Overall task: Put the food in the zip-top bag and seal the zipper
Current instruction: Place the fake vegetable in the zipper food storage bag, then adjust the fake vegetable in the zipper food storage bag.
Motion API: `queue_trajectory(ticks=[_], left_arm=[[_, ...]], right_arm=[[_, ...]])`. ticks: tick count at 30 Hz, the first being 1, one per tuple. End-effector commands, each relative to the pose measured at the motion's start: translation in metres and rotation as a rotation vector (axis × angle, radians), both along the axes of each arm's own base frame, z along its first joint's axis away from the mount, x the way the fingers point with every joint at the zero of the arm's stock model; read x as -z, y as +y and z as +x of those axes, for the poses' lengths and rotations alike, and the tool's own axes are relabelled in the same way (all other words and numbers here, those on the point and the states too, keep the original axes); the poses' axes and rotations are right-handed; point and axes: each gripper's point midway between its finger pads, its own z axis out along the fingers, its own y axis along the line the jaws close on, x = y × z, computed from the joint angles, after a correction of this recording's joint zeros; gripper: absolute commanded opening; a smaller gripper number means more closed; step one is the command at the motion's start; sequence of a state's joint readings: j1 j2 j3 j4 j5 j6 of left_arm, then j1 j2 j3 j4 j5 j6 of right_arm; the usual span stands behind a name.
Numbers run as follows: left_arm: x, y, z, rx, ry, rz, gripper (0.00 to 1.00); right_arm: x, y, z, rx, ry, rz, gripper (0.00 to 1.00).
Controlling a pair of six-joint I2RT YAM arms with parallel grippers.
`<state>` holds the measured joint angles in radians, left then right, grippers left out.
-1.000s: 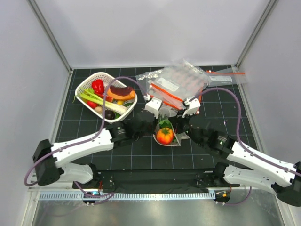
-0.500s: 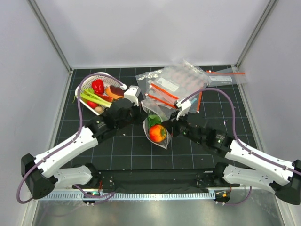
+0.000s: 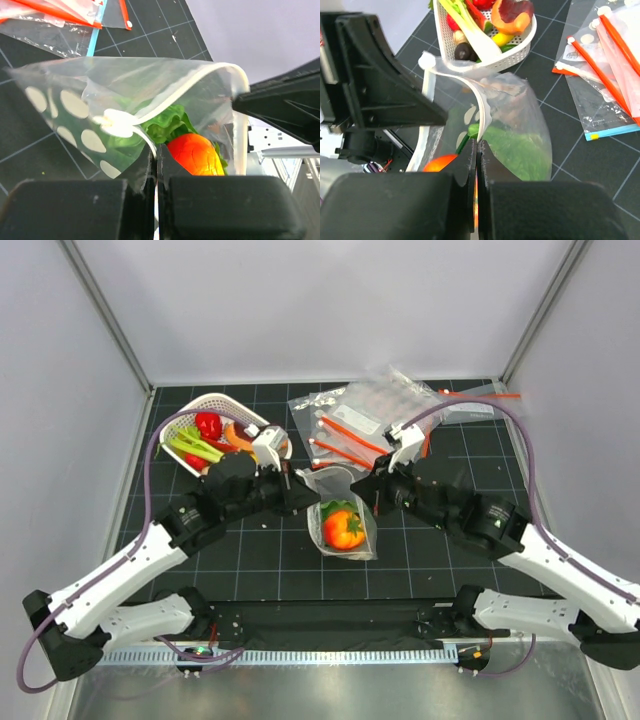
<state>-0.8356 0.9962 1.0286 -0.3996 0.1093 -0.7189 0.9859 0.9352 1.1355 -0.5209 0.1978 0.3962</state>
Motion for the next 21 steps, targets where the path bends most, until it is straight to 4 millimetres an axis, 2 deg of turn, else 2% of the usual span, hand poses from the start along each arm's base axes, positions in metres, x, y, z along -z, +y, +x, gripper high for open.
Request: queue_trajectory(ticks=[1, 3, 4, 5, 6, 8, 11, 12, 13, 15, 21], left_arm=[[-0.008, -0.008, -0.001, 0.004, 0.026, -0.077, 0.01], [-0.002, -0.006, 0.006, -0.036, 0.044, -0.061, 0.00], [0.007, -0.008, 0.010, -0.047, 0.064, -0.037, 0.01], [0.012, -0.009, 0.011, -0.048, 0.075, -0.025, 0.01], [0.016, -0.008, 0.014, -0.065, 0.082, -0.011, 0.00], [0.031, -0.006, 0.022, -0.106, 0.110, 0.027, 0.00], [0.043, -0.002, 0.031, -0.159, 0.131, 0.056, 0.00], [0.048, 0.001, 0.037, -0.189, 0.131, 0.070, 0.00], [0.049, 0.002, 0.039, -0.196, 0.135, 0.073, 0.00], [0.054, 0.000, 0.042, -0.200, 0.144, 0.081, 0.00], [0.054, 0.011, 0.050, -0.228, 0.138, 0.087, 0.00]], right_arm=[[0.014, -0.001, 0.010, 0.053, 0.073, -0.072, 0.01], [0.034, 0.005, 0.022, 0.054, 0.122, -0.105, 0.01], [0.047, 0.009, 0.028, 0.030, 0.167, -0.108, 0.01], [0.050, 0.015, 0.022, -0.010, 0.182, -0.096, 0.01], [0.059, 0.012, 0.032, 0.002, 0.210, -0.101, 0.01], [0.072, 0.016, 0.032, -0.044, 0.256, -0.098, 0.01], [0.082, 0.014, 0.041, -0.047, 0.257, -0.102, 0.05], [0.081, 0.014, 0.043, -0.050, 0.239, -0.107, 0.09], [0.082, 0.013, 0.044, -0.047, 0.233, -0.113, 0.36], [0.081, 0.012, 0.044, -0.049, 0.217, -0.107, 0.57], [0.056, -0.004, 0.028, -0.068, 0.138, -0.083, 0.72]])
